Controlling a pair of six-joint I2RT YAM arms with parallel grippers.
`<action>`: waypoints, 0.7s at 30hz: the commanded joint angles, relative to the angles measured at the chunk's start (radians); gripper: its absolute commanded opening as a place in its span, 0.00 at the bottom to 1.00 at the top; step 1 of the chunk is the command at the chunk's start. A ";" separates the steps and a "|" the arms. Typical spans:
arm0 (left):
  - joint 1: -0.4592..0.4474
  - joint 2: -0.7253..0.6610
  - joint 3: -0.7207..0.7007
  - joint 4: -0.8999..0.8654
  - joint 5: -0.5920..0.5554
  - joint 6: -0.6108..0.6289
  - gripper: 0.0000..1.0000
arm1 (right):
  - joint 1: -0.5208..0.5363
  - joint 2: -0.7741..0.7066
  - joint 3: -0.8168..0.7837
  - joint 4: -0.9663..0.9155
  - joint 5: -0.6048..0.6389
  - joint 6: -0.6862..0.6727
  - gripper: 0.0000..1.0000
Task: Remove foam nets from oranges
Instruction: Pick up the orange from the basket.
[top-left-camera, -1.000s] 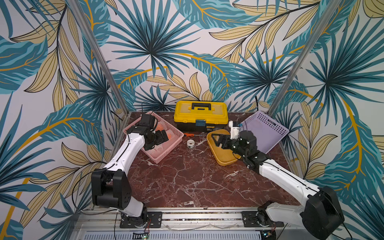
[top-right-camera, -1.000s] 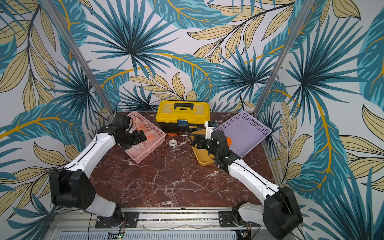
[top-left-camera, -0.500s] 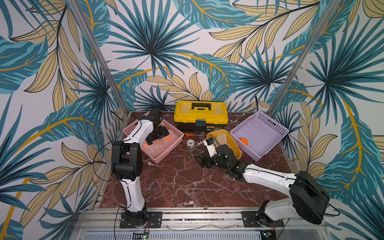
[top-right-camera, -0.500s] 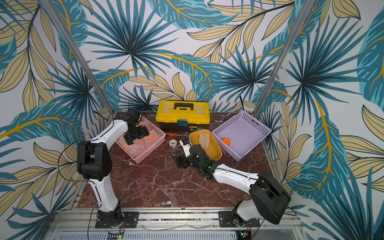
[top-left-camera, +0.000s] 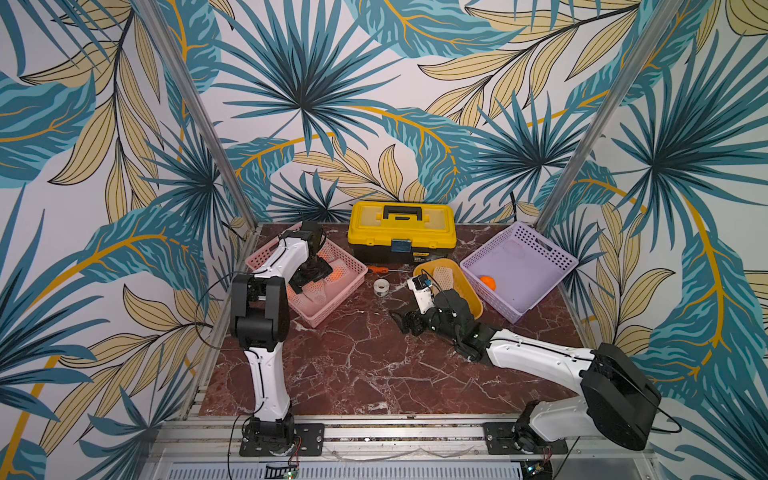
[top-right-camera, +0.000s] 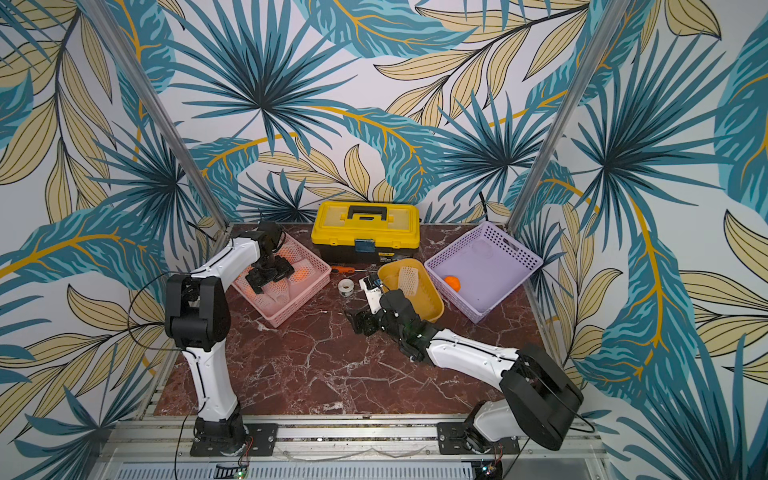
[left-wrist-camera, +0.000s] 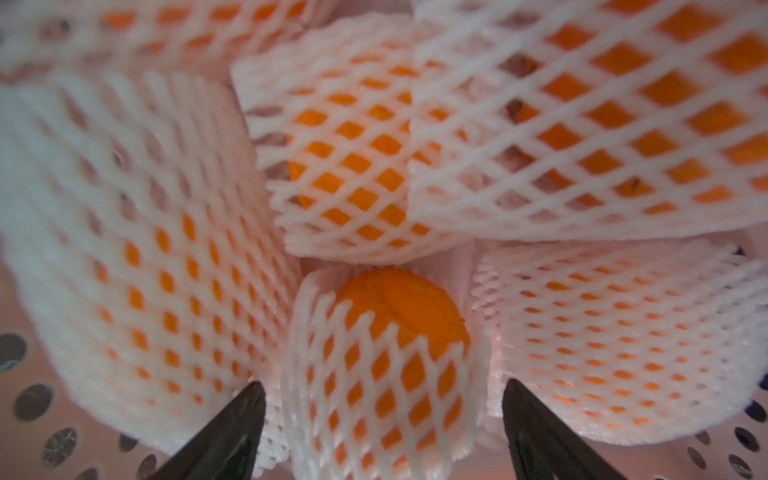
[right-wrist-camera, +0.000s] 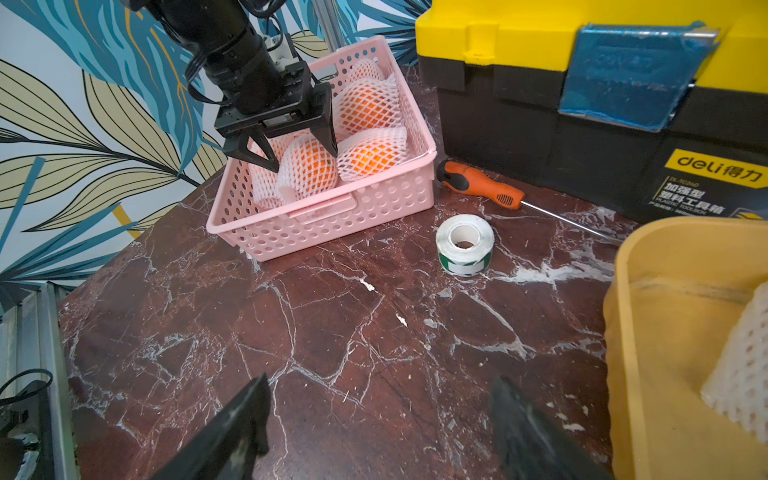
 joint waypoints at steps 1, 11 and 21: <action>0.014 0.039 0.029 -0.010 -0.026 -0.006 0.88 | 0.005 0.000 -0.015 0.022 0.009 -0.007 0.84; 0.018 0.057 0.031 -0.009 -0.004 -0.001 0.75 | 0.005 0.008 -0.013 0.020 0.027 -0.013 0.84; 0.018 -0.060 0.011 -0.008 0.023 -0.014 0.60 | 0.006 0.002 -0.022 0.029 0.050 -0.014 0.84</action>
